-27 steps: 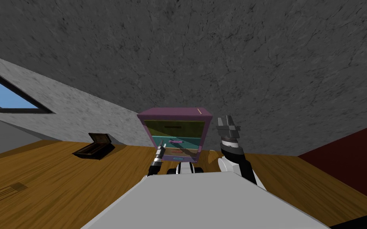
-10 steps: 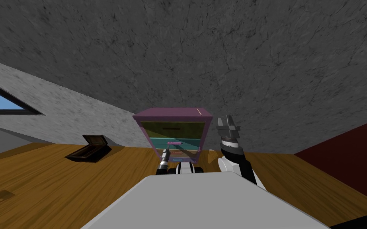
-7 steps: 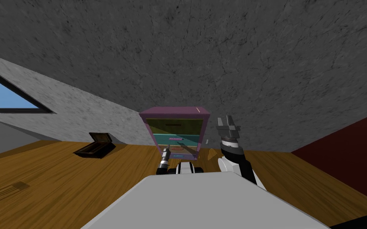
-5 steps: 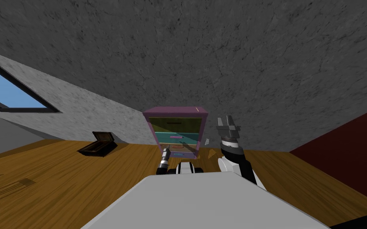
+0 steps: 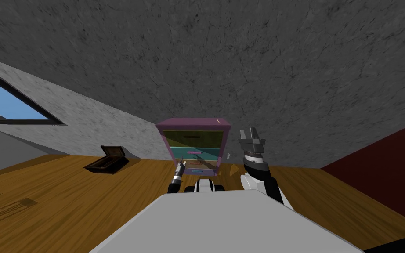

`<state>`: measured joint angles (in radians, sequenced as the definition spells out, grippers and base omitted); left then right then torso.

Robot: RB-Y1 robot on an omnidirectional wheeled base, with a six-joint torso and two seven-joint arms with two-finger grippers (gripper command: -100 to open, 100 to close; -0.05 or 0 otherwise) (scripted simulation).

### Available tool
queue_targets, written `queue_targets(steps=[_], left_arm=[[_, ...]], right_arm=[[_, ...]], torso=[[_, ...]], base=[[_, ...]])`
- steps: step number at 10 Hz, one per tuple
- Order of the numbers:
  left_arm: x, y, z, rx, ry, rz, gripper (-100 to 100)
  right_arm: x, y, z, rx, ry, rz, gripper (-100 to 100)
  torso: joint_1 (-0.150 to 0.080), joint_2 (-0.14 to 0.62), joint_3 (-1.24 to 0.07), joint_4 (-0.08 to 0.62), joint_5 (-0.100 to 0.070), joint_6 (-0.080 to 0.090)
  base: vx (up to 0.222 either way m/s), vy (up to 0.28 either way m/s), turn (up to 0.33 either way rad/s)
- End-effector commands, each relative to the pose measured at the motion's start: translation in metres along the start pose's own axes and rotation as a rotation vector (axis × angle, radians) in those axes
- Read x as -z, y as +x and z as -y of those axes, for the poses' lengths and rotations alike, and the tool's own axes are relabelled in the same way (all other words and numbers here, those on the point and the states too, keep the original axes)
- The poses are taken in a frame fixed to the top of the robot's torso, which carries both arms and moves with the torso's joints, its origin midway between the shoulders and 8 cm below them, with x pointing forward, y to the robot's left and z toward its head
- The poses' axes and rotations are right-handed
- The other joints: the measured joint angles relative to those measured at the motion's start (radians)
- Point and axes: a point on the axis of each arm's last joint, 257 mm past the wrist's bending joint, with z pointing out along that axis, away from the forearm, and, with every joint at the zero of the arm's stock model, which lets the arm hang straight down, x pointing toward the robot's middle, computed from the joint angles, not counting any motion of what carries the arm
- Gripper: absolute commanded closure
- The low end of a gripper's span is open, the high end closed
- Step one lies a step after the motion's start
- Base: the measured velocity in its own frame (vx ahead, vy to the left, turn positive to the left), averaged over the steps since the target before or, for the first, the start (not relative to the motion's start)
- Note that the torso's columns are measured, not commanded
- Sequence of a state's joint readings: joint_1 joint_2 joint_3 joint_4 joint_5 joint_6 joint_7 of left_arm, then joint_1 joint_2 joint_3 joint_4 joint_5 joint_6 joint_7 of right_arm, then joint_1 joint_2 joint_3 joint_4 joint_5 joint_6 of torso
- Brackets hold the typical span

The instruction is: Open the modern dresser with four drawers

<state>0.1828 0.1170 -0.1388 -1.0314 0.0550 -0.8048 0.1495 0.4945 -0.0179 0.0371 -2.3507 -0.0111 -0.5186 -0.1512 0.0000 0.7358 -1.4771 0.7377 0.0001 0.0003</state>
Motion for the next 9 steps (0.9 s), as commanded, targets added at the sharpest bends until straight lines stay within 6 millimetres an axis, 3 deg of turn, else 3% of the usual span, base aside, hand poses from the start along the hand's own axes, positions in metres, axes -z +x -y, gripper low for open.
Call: queue_targets(steps=[1,5,8,9], left_arm=[[-0.016,0.002,0.0,0.007,-0.012,0.007,-100],[-0.023,0.035,-0.001,0.091,-0.004,0.024,-100],[-0.039,0.033,0.005,0.082,-0.005,0.02,-100],[-0.034,0.032,0.005,0.082,-0.002,0.02,-100]], right_arm=[[0.0,0.0,0.0,0.0,0.0,0.0,0],[0.0,0.0,0.0,0.0,0.0,0.0,0],[0.0,0.0,0.0,0.0,0.0,0.0,0],[0.0,0.0,0.0,0.0,0.0,0.0,0]], torso=[[0.0,-0.001,-0.001,-0.001,0.0,0.0],[0.0,0.007,0.004,0.002,0.0,0.0],[0.0,0.0,0.0,0.0,0.0,0.0],[0.0,-0.001,-0.001,-0.001,0.0,0.0]], base=[[0.142,0.0,-0.001],[0.035,-0.002,0.0],[0.034,-0.003,0.005],[0.03,-0.004,0.001]])
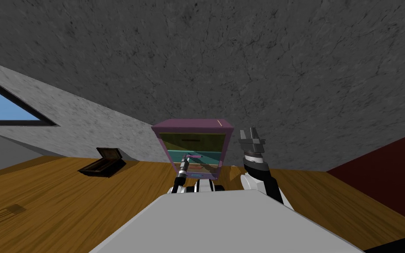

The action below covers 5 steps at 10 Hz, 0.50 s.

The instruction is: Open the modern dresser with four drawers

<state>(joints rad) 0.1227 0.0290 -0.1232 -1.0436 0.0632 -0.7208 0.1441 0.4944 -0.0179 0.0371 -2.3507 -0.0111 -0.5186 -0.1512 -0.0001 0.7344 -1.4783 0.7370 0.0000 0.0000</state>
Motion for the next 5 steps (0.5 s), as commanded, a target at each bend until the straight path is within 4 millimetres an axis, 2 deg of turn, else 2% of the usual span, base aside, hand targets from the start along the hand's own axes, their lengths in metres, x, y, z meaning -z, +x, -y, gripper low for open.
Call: queue_targets(steps=[1,3,5], left_arm=[[0.009,-0.001,-0.005,0.0,-0.002,0.002,100],[0.001,0.002,-0.001,0.0,0.001,-0.004,100],[-0.002,0.004,0.001,0.0,0.0,-0.008,100]], right_arm=[[0.0,0.0,0.0,0.0,0.0,0.0,0],[0.0,0.0,0.0,0.0,0.0,0.0,0],[0.0,0.0,0.0,0.0,0.0,0.0,0]], torso=[[0.0,0.003,0.002,0.001,0.0,0.0],[0.001,0.004,0.003,0.0,0.001,0.001],[0.001,0.009,0.006,0.002,0.001,0.0]], base=[[-0.025,0.009,-0.01],[-0.058,0.012,0.015],[-0.175,0.013,0.026]])
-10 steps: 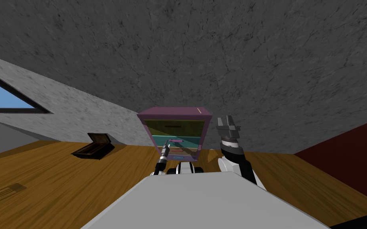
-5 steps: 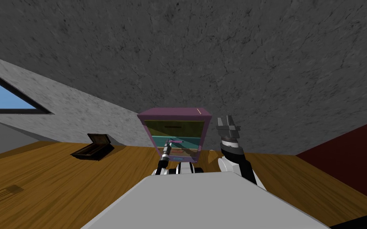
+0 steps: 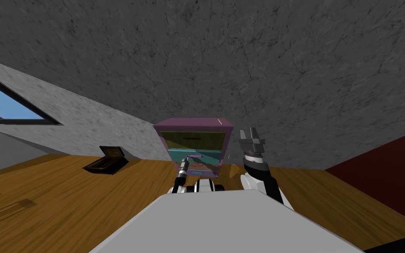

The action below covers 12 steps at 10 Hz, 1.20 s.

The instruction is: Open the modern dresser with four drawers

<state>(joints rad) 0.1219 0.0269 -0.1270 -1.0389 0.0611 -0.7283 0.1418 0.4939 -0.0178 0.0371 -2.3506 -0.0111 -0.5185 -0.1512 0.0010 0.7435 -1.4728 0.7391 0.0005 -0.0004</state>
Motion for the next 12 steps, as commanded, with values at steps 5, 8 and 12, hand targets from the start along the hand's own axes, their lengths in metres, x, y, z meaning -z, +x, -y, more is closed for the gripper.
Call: queue_targets(steps=[5,8,12], left_arm=[[-0.001,0.005,0.0,0.002,-0.015,-0.012,100],[-0.016,0.01,0.006,0.003,-0.021,-0.019,-100],[-0.049,0.02,0.024,0.003,-0.023,-0.029,-100]], right_arm=[[0.0,0.0,0.0,0.0,0.0,0.0,0],[0.0,0.0,0.0,0.0,0.0,0.0,0],[0.0,0.0,0.0,0.0,0.0,0.0,0]], torso=[[0.0,-0.004,-0.003,0.001,-0.001,-0.001],[0.0,-0.007,-0.004,0.0,-0.001,0.0],[-0.001,-0.005,-0.003,-0.001,-0.001,0.001]], base=[[-0.174,0.02,0.017],[-0.116,0.013,0.03],[-0.048,0.003,0.023]])
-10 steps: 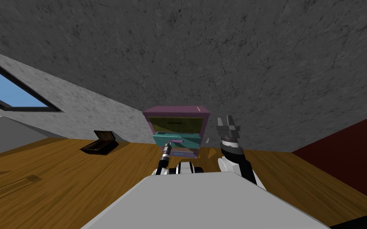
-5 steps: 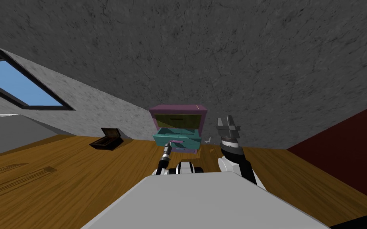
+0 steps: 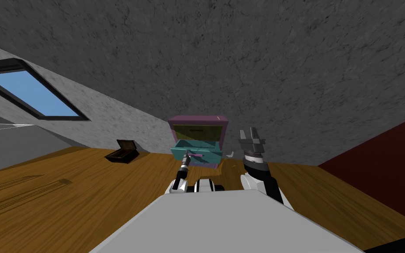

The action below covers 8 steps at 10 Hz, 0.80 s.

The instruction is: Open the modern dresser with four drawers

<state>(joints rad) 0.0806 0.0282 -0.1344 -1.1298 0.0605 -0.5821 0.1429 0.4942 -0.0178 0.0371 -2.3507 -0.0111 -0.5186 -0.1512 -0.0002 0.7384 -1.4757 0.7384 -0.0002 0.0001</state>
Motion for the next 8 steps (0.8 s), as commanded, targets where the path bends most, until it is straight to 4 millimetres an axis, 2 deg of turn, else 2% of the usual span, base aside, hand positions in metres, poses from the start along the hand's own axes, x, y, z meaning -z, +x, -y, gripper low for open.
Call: queue_targets(steps=[1,4,5,6,8], left_arm=[[-0.023,0.008,0.013,0.001,-0.002,-0.007,-100],[-0.045,0.016,0.029,0.001,-0.004,-0.017,-100],[-0.036,0.011,0.018,0.0,-0.023,-0.009,-100],[-0.035,0.01,0.016,-0.001,-0.031,-0.008,0],[-0.033,0.009,0.012,-0.001,-0.04,-0.005,0]], right_arm=[[0.0,0.0,0.0,0.0,0.0,0.0,0],[0.0,0.0,0.0,0.0,0.0,0.0,0],[0.0,0.0,0.0,0.0,0.0,0.0,0],[0.0,0.0,0.0,0.0,0.0,0.0,0],[0.0,0.0,0.0,0.0,0.0,0.0,0]], torso=[[0.0,0.001,0.001,0.0,0.0,0.0],[-0.001,0.005,0.003,0.005,-0.002,-0.001],[-0.002,0.006,0.003,0.007,-0.002,0.0],[-0.002,0.005,0.003,0.005,-0.002,0.0],[-0.001,0.002,0.001,0.002,-0.001,0.0]], base=[[-0.065,0.01,0.024],[-0.074,0.008,0.027],[-0.019,0.003,0.002],[0.0,0.0,0.0],[0.0,0.0,0.0]])
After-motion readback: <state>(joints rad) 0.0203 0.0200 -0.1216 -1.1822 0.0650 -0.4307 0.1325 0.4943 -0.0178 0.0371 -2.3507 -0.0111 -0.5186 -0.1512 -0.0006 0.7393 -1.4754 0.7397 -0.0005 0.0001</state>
